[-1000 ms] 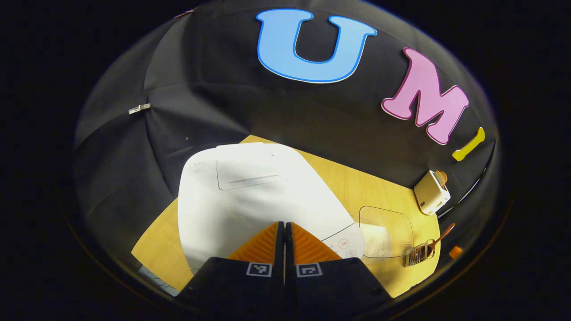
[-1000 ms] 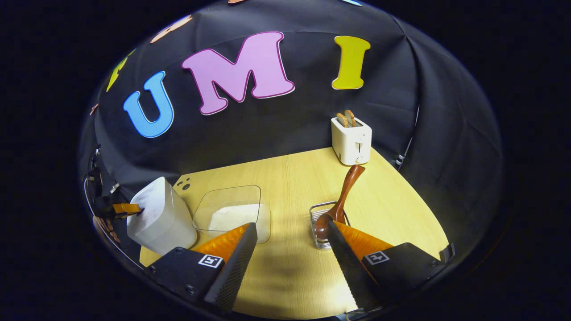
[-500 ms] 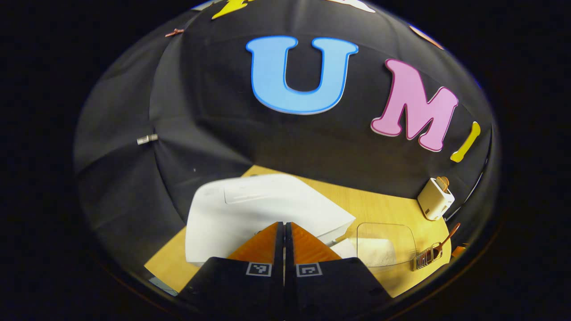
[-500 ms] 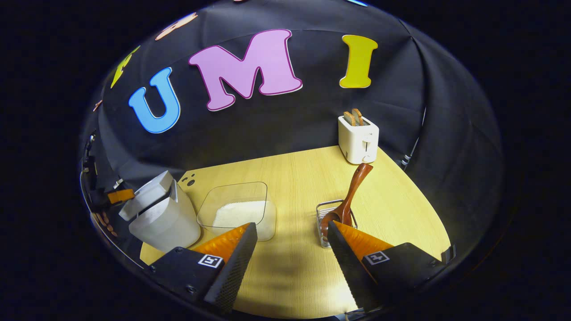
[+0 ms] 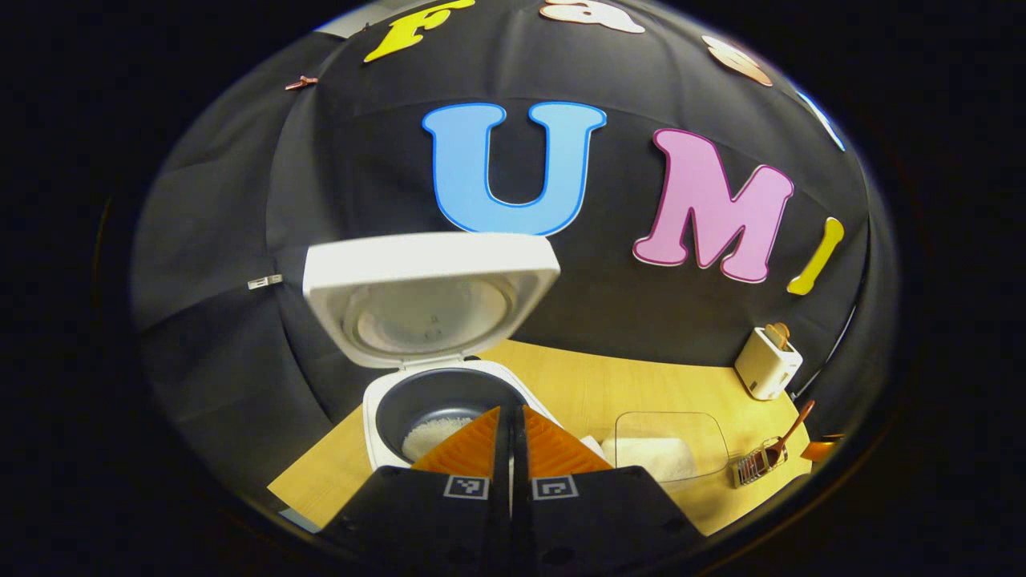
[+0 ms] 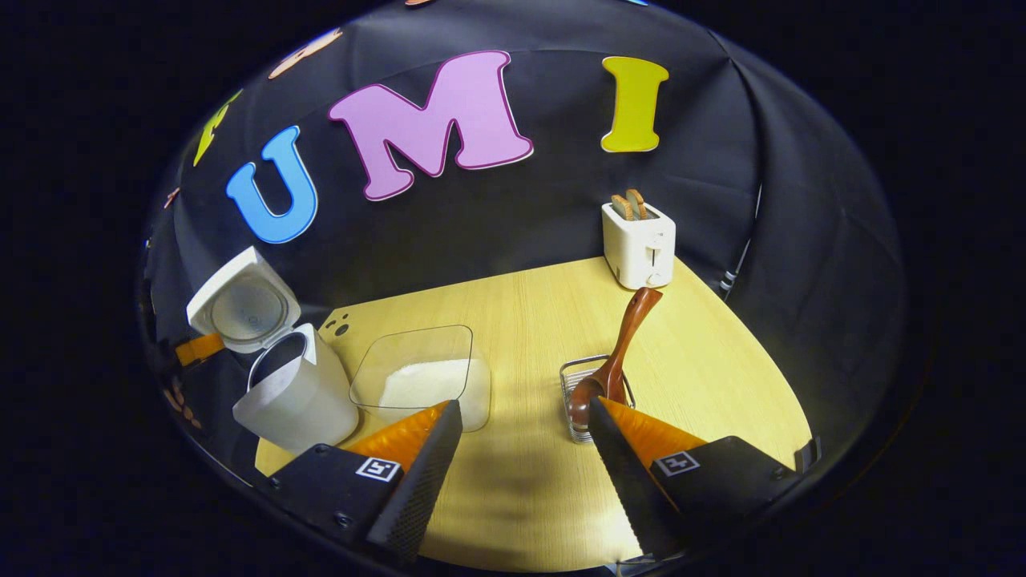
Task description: Close the left gripper, press the button to open the rice cooker; take a wooden spoon from the chopstick holder with the right hand, scoop a spoonful of rice and pour it into the rice cooker, then put the wooden spoon back into the chopstick holder.
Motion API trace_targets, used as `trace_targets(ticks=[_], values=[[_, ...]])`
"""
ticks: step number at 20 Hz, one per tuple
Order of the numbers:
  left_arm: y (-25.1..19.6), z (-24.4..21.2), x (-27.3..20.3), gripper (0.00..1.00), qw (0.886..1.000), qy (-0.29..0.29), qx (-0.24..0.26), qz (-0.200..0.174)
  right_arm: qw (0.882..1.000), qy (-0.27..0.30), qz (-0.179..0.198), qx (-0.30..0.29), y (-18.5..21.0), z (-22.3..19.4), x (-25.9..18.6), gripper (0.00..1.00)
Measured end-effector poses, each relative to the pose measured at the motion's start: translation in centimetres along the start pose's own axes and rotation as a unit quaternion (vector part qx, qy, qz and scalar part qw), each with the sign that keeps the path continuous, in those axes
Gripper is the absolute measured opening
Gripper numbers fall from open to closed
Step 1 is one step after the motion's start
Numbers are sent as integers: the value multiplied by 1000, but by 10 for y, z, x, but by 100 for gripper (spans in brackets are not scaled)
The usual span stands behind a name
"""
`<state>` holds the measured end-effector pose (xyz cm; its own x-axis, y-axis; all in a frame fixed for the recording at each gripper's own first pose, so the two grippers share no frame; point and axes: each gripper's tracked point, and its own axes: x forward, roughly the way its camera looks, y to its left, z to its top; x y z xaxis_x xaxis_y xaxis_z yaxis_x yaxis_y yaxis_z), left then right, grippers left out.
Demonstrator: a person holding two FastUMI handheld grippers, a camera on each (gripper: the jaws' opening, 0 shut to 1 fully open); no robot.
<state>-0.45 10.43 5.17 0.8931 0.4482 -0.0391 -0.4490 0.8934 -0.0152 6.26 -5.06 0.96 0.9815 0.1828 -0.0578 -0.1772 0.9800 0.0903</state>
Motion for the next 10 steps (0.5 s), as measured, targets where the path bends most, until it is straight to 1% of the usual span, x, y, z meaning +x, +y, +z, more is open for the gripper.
trace_targets(ticks=[4,6,8,10], values=[[-25,-5,-14,5,1000,-6,-1,-21,1000,3,4,9,-10,3,6,99],[-34,-2,-20,5,1000,-14,-3,-22,1000,2,6,14,-15,8,11,98],[-49,-5,-26,5,999,-17,-8,-35,1000,0,5,19,-21,14,17,98],[-56,-7,-32,6,999,-17,-7,-37,1000,-3,3,23,-30,22,24,98]])
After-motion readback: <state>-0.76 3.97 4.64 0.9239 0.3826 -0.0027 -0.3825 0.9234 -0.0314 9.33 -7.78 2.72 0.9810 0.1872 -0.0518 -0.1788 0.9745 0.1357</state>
